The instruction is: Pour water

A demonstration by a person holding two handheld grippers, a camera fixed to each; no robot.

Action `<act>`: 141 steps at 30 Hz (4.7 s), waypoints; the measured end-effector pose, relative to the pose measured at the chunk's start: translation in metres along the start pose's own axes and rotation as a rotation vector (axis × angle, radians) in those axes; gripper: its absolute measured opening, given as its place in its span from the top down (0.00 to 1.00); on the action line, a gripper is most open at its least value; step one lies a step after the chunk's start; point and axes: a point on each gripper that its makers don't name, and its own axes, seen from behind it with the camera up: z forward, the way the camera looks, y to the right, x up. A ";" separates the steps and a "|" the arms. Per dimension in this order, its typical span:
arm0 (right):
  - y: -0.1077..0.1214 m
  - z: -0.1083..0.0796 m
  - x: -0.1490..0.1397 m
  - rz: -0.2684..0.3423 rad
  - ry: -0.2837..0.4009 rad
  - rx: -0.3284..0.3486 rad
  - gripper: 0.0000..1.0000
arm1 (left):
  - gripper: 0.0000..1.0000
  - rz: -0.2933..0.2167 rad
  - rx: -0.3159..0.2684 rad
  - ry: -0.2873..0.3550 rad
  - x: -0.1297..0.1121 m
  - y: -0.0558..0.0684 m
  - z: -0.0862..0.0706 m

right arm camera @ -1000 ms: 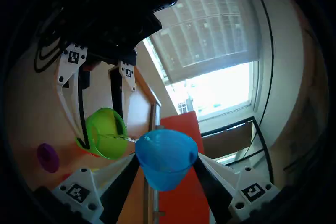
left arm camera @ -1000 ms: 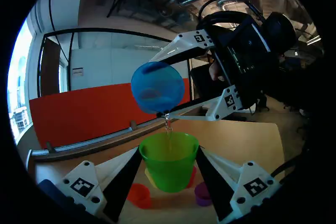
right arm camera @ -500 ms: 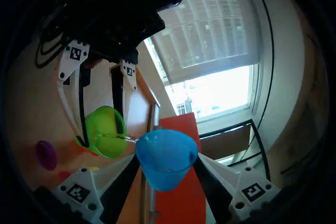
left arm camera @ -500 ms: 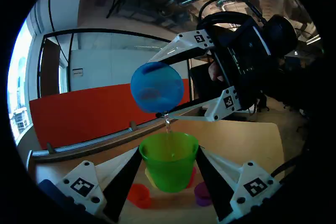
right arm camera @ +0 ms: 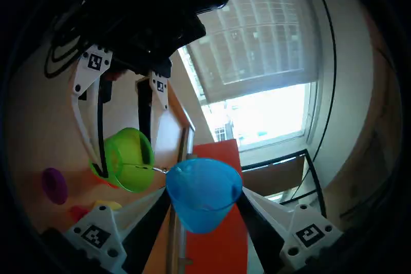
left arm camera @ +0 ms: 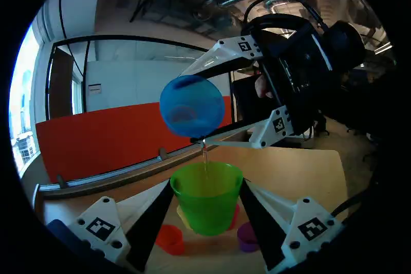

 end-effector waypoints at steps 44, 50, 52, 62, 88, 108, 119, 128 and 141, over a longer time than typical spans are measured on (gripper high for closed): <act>0.010 0.004 0.004 -0.132 0.001 -0.036 0.11 | 0.12 0.000 0.002 0.007 0.002 -0.001 -0.001; 0.011 0.004 0.005 -0.145 0.002 -0.039 0.11 | 0.12 0.000 0.001 0.007 0.002 0.000 -0.001; 0.011 0.004 0.005 -0.150 0.003 -0.040 0.11 | 0.12 0.001 0.000 0.008 0.002 0.000 -0.001; 0.011 0.004 0.007 -0.173 0.004 -0.049 0.11 | 0.12 0.002 0.000 0.009 0.002 0.000 -0.001; 0.009 0.002 0.020 -0.235 0.012 -0.065 0.11 | 0.12 0.005 0.001 0.016 0.006 0.000 -0.002; 0.008 0.000 0.027 -0.270 0.010 -0.084 0.11 | 0.12 0.005 -0.001 0.020 0.008 0.001 -0.004; 0.008 -0.002 0.028 -0.284 0.009 -0.085 0.11 | 0.12 0.007 -0.002 0.024 0.011 0.002 -0.005; 0.010 -0.003 0.029 -0.271 0.014 -0.085 0.11 | 0.12 0.008 -0.002 0.026 0.012 0.002 -0.005; 0.012 -0.004 0.021 -0.195 0.023 -0.081 0.11 | 0.12 0.010 0.001 0.024 0.013 0.003 -0.007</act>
